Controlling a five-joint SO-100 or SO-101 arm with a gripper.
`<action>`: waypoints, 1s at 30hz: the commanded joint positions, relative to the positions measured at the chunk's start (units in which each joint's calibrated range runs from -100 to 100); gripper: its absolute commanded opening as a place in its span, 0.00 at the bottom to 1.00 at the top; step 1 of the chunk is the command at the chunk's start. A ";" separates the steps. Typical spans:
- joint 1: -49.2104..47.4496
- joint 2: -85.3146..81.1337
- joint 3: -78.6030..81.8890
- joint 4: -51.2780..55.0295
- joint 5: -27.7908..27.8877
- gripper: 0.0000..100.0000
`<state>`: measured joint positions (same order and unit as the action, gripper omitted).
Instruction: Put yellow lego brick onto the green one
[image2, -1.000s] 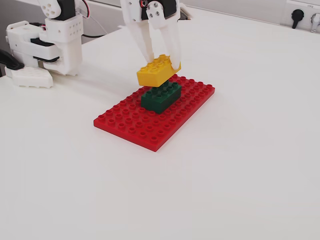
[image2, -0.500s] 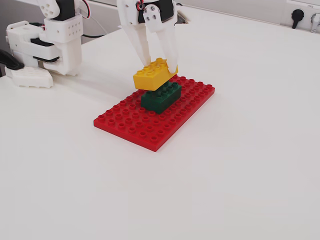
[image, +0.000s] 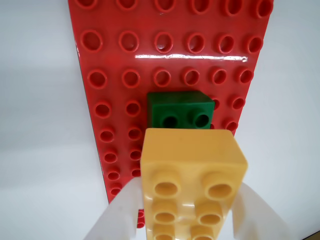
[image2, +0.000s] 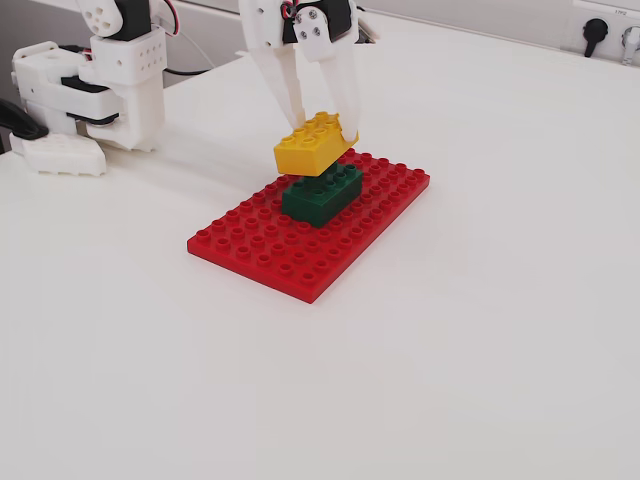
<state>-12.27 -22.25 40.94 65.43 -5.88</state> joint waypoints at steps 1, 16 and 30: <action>0.34 -0.25 1.49 -2.54 0.14 0.12; 0.12 -0.25 4.29 -6.69 0.40 0.12; 0.48 9.72 -3.75 -6.00 0.45 0.12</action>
<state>-11.83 -15.41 41.12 59.38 -5.77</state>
